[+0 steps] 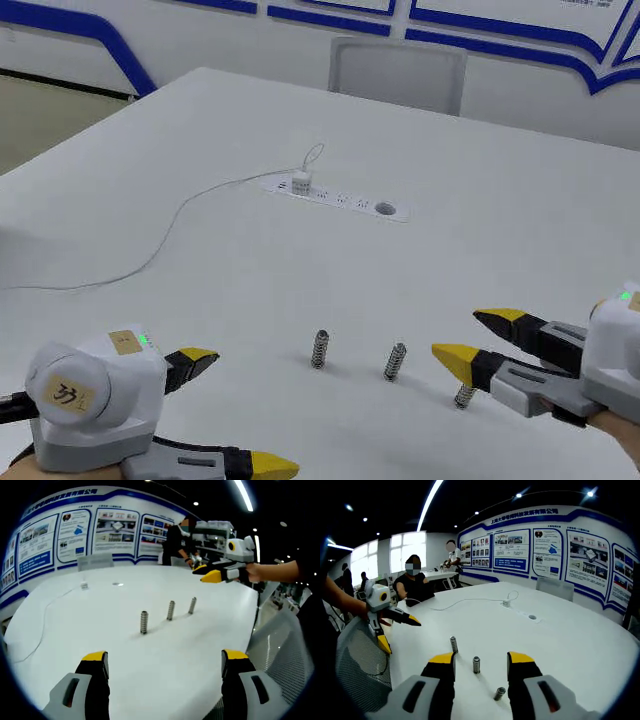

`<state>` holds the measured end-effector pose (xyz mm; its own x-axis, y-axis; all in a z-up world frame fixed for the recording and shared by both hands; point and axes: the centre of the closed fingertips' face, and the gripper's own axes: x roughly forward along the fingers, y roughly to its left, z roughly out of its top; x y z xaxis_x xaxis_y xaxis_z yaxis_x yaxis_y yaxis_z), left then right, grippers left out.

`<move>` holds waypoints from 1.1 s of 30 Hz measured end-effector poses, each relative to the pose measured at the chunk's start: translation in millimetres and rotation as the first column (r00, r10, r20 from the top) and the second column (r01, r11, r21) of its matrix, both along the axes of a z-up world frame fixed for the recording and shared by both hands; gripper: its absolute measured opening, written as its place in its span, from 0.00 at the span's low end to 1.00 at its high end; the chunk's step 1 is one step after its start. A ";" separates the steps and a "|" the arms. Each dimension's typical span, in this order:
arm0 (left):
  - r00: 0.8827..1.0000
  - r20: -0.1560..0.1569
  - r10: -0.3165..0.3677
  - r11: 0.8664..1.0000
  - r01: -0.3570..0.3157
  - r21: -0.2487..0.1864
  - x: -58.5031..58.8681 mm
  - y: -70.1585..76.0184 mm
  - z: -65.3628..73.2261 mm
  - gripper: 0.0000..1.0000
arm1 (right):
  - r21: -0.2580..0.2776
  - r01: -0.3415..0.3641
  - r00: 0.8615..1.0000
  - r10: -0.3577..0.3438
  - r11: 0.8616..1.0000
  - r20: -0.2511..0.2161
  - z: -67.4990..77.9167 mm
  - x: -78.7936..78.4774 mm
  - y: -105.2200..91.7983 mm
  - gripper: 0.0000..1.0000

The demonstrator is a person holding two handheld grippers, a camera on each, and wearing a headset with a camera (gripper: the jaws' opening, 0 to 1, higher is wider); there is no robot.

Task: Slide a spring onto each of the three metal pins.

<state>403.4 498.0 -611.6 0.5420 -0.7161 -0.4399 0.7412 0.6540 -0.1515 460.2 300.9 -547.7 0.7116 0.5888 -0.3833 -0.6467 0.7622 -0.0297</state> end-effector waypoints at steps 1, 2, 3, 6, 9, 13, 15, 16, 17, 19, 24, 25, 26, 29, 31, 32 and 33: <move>1.000 0.000 -0.001 1.000 0.001 0.001 -0.1 0.0 -0.1 0.95 | 0.008 0.027 1.000 -0.027 1.000 -0.003 -1.1 -2.5 -9.2 0.42; 1.000 0.001 -0.001 1.000 0.001 0.000 -0.1 -0.3 0.2 0.96 | 0.010 0.044 0.999 -0.044 0.999 -0.003 -2.0 -3.9 -14.7 0.43; 1.000 0.002 -0.001 1.000 0.001 0.000 -0.1 -0.4 0.4 0.96 | 0.014 0.067 0.998 -0.067 0.998 -0.007 -2.5 -6.1 -19.7 0.43; 1.000 -0.001 -0.002 1.000 0.002 0.002 0.0 -0.2 -0.3 0.95 | 0.033 0.133 0.991 -0.133 0.991 -0.007 -5.6 -12.1 -37.8 0.44; 1.000 -0.002 -0.004 1.000 0.004 0.003 -0.3 -0.5 -0.1 0.95 | 0.052 0.170 0.985 -0.171 0.984 -0.001 -8.5 -19.8 -47.2 0.45; 1.000 0.002 -0.004 1.000 0.004 0.007 0.3 -0.2 0.1 0.95 | 0.056 0.217 0.976 -0.217 0.975 0.009 -15.1 -29.8 -56.1 0.45; 1.000 0.020 -0.001 1.000 0.000 0.024 2.1 1.7 0.6 0.95 | 0.062 0.231 0.973 -0.232 0.971 0.012 -18.8 -36.3 -57.7 0.45; 1.000 0.022 0.002 1.000 -0.002 0.026 2.6 2.3 0.6 0.94 | 0.068 0.245 0.969 -0.247 0.967 0.014 -20.2 -39.0 -59.3 0.46; 1.000 0.020 0.004 1.000 -0.004 0.022 2.8 2.6 1.0 0.94 | 0.080 0.258 0.966 -0.260 0.963 0.015 -20.8 -40.6 -61.0 0.46; 1.000 0.022 0.012 1.000 -0.012 0.011 3.7 3.0 3.0 0.94 | 0.113 0.280 0.959 -0.283 0.953 0.011 -21.3 -44.3 -62.5 0.47; 1.000 0.020 0.017 1.000 -0.017 0.017 3.6 3.8 2.1 0.94 | 0.132 0.306 0.951 -0.310 0.943 0.007 -25.5 -51.6 -64.3 0.51; 1.000 0.019 0.015 1.000 -0.016 0.021 3.4 3.9 1.4 0.94 | 0.133 0.312 0.949 -0.315 0.941 0.008 -26.6 -52.4 -64.9 0.52; 1.000 0.015 0.012 1.000 -0.013 0.024 2.6 3.5 0.5 0.94 | 0.135 0.319 0.946 -0.323 0.938 0.009 -28.3 -53.4 -65.7 0.52; 1.000 0.015 0.010 1.000 -0.010 0.023 2.1 2.5 0.7 0.94 | 0.143 0.330 0.943 -0.332 0.933 -0.010 -33.0 -56.4 -65.2 0.53; 1.000 0.015 0.012 1.000 -0.012 0.021 2.5 3.1 1.0 0.94 | 0.137 0.334 0.942 -0.336 0.933 -0.008 -35.5 -58.7 -64.5 0.53; 1.000 0.016 0.014 1.000 -0.014 0.019 2.8 3.1 1.4 0.94 | 0.139 0.336 0.941 -0.338 0.932 -0.010 -36.1 -59.4 -64.5 0.53; 1.000 0.017 0.016 1.000 -0.016 0.018 3.1 3.3 1.8 0.94 | 0.144 0.337 0.941 -0.339 0.931 -0.012 -36.5 -60.0 -63.9 0.53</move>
<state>406.5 501.3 -609.8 0.5604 -0.6995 -0.4434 0.7331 0.6681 -0.1275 400.2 237.0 -584.2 0.8821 0.3604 -0.3033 -0.3507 0.9323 0.0880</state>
